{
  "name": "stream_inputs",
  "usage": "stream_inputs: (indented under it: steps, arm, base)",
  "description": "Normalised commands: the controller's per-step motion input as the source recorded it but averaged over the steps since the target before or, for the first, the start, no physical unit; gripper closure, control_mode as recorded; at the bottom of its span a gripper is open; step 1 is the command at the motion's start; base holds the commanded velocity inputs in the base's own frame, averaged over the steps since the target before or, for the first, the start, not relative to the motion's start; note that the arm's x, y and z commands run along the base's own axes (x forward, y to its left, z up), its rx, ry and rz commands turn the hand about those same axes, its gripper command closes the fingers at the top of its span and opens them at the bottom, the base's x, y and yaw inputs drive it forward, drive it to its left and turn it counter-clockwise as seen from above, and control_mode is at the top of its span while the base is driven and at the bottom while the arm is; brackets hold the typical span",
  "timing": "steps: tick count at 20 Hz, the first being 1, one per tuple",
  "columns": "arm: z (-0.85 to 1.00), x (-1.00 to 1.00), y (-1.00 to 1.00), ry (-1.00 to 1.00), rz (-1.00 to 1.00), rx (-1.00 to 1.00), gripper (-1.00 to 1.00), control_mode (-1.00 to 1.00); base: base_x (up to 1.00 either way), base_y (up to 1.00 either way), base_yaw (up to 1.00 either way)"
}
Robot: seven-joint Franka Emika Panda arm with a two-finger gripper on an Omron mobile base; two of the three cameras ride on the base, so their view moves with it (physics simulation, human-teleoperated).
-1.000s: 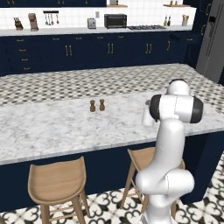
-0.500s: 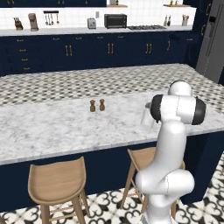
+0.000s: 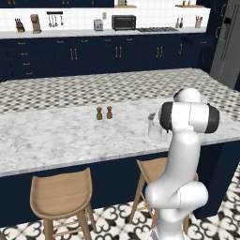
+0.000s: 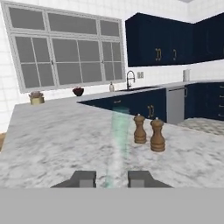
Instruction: Take a straw from the drawer in front and place it inside the glass cup on the dining counter.
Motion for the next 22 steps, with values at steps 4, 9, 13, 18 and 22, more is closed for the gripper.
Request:
stream_inputs:
  steps: [4, 9, 13, 18, 22]
  arm:
    - [0.02, -0.05, 0.00, -0.02, -0.01, -0.09, -1.00, -1.00]
    - [0.46, -0.11, -0.02, -0.06, -0.02, -0.11, -1.00, -1.00]
    - [0.73, -0.21, -0.17, -0.04, -0.05, -0.16, -1.00, -1.00]
    - [0.88, -0.68, -0.35, 0.00, -0.04, -0.21, -1.00, -1.00]
    - [0.99, -0.88, -0.17, 0.01, -0.05, -0.27, -1.00, -1.00]
  base:
    - [0.00, 0.00, 0.00]
    - [0.00, 0.00, 0.00]
    - [0.00, 0.00, 0.00]
    - [0.00, 0.00, 0.00]
    - [0.00, 0.00, 0.00]
